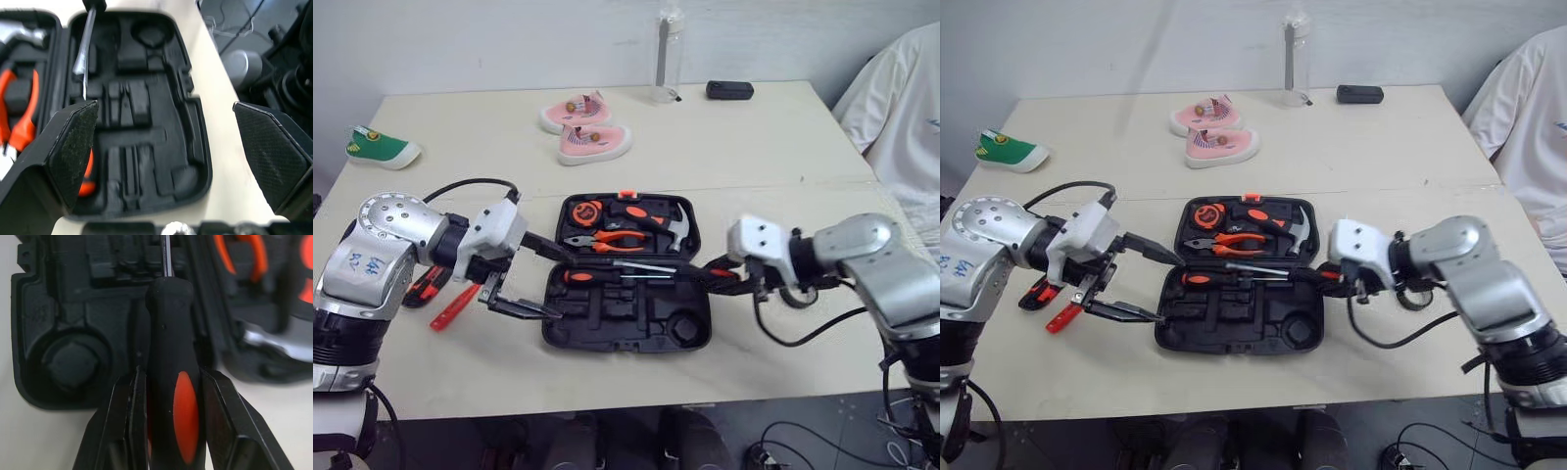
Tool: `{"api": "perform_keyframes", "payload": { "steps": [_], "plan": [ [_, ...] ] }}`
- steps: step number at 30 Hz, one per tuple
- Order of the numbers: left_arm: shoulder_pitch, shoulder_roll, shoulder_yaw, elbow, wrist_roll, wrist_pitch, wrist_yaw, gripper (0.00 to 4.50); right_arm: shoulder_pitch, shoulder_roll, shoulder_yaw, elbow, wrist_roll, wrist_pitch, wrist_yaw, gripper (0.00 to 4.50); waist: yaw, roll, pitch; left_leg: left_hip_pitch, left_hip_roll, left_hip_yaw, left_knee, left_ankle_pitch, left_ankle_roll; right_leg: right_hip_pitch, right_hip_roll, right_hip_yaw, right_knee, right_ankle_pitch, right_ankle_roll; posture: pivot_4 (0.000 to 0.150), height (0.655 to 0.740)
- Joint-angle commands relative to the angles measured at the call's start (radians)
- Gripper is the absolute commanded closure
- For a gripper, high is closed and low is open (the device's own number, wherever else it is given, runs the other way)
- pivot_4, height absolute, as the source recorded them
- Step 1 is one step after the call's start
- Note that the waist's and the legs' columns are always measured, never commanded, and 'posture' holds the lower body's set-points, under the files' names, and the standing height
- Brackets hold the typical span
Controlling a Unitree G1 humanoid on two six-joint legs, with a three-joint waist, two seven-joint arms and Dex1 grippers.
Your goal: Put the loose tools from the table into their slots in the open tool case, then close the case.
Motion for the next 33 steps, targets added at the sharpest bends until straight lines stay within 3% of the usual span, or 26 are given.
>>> {"api": "perform_keyframes", "payload": {
  "steps": [1,17,33],
  "plan": [
    [-0.002,-0.001,0.004,-0.011,0.015,-0.024,0.008,0.0,-0.022,0.025,0.046,-0.007,-0.042,-0.005,-0.039,3.43,0.0,0.0,0.0,0.0,0.0,0.0,0.0,0.0,0.0,0.0,0.0,0.0,0.0,0.0,0.0,0.15,0.7316],
    [-0.01,-0.03,-0.011,-0.026,0.034,-0.043,0.036,0.0,-0.123,0.153,0.173,0.062,-0.097,0.025,-0.063,3.43,-0.014,-0.001,0.0,0.0,0.002,0.001,0.0,0.0,0.0,-0.001,0.002,0.0,0.001,0.0,0.0,0.15,0.7316],
    [-0.047,-0.046,-0.023,-0.001,0.041,-0.054,0.04,0.0,-0.117,0.162,0.166,0.031,-0.066,0.041,-0.042,3.43,-0.012,-0.001,0.0,-0.001,0.001,0.0,0.0,0.0,0.0,-0.001,0.002,0.0,0.001,0.0,0.0,0.15,0.7316]
  ]
}}
